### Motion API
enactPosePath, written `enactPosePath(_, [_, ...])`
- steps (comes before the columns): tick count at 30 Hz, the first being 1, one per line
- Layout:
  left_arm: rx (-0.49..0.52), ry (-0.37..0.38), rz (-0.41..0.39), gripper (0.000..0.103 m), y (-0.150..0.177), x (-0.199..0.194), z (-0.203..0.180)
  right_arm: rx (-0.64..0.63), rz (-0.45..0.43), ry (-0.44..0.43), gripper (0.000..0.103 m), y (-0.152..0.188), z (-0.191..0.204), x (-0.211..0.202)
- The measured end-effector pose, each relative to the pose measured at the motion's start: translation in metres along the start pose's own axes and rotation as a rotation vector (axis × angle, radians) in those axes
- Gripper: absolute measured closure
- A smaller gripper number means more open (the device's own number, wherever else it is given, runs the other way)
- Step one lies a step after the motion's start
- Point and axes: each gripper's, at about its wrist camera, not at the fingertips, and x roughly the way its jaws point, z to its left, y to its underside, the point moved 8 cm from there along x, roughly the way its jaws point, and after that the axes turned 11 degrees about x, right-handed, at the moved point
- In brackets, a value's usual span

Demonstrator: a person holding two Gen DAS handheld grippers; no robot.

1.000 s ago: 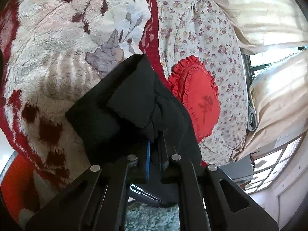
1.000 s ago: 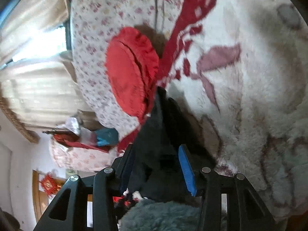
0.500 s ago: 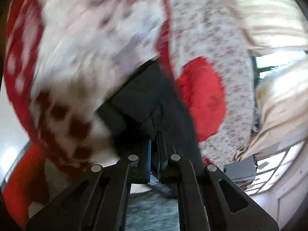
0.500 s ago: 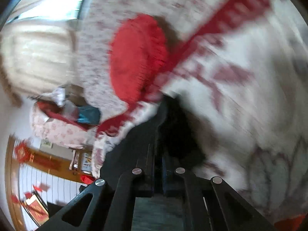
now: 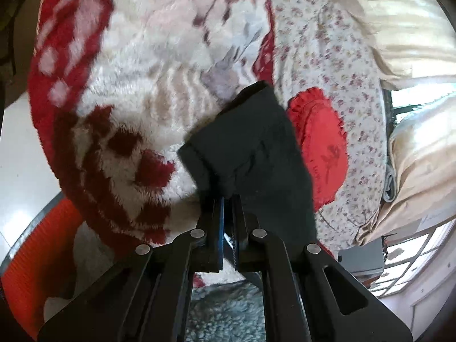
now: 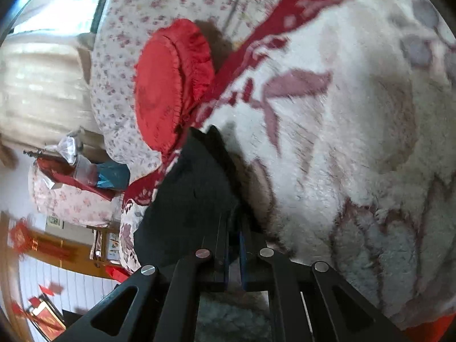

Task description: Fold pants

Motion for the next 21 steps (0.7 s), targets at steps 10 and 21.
enactPosePath(10, [-0.044,0.055,-0.018,0.101,0.011,-0.006,0.002,-0.046,0.036,0.023,0.098,-0.001,-0.004,0.003])
enactPosePath(21, [-0.067,0.081,0.02,0.069,0.005,0.02,-0.023,-0.079,0.033,0.053,0.098,0.003,-0.005,0.005])
